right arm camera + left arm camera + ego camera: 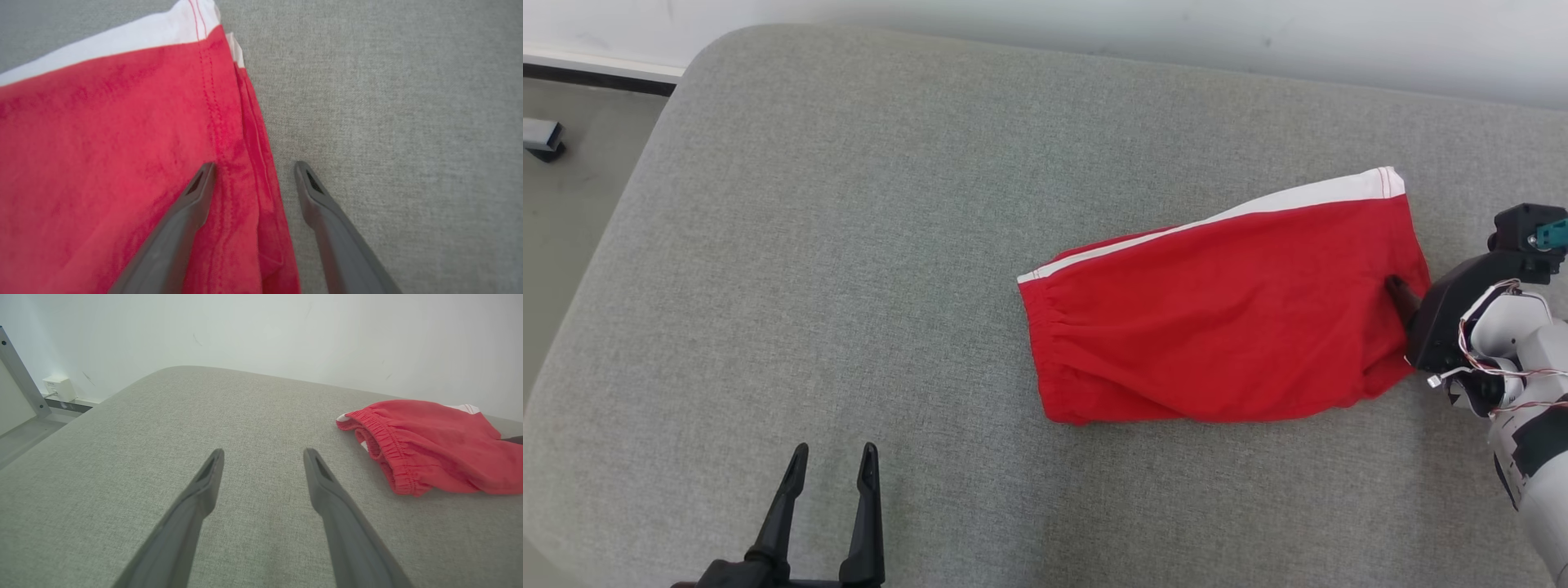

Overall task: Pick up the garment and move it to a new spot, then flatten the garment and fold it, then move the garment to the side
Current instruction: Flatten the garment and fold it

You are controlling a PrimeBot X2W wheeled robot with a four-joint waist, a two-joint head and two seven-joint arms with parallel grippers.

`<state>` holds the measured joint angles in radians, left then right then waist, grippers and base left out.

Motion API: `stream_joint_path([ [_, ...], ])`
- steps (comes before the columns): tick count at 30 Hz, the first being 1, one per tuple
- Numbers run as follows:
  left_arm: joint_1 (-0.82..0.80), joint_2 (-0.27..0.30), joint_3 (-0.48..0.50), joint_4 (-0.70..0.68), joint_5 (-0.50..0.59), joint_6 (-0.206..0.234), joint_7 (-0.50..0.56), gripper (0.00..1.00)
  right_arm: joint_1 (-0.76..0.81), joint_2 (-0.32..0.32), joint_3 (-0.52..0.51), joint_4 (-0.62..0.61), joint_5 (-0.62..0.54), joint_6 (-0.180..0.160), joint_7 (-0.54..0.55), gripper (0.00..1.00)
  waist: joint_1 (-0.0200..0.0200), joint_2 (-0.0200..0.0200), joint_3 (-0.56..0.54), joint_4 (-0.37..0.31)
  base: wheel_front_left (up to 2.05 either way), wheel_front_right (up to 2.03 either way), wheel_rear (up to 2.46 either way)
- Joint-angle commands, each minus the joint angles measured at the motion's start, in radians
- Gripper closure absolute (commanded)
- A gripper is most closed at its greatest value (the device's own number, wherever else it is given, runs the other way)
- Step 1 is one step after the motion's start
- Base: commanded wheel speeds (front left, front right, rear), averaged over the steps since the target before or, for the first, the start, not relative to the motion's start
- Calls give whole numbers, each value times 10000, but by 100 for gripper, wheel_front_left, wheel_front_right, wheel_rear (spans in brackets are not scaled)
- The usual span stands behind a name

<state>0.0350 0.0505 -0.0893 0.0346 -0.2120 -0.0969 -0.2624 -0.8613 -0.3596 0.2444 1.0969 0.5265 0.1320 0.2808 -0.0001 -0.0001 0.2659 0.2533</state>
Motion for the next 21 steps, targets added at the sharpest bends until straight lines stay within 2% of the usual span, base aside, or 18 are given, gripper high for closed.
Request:
stream_joint_path([
  [1,-116,2,-12,-15,-6,17,-28,0,357,220,132,355,-95,-27,292,0,1,1,23,17,0,0,0],
  [2,-116,0,-30,-21,-31,37,-28,0,415,280,190,451,-127,-27,421,0,1,1,26,14,0,0,0],
  [3,-109,1,-47,-15,-56,43,-28,0,483,352,237,545,-111,-27,553,39,1,1,32,8,0,0,0],
  [5,-108,1,-91,1,-78,65,-28,0,572,423,279,626,-82,-13,589,100,1,1,44,1,0,0,0],
  [11,-153,1,-179,78,-116,74,-28,0,604,151,284,777,-226,-38,243,100,1,1,26,-47,0,0,0],
  [18,-67,1,-210,135,-114,100,-28,0,749,-363,144,500,-33,-39,-327,100,1,1,-289,-261,0,0,0],
  [21,-5,2,-220,144,-116,93,-28,0,875,-391,10,217,152,-38,-597,100,1,1,-492,-394,0,0,0],
])
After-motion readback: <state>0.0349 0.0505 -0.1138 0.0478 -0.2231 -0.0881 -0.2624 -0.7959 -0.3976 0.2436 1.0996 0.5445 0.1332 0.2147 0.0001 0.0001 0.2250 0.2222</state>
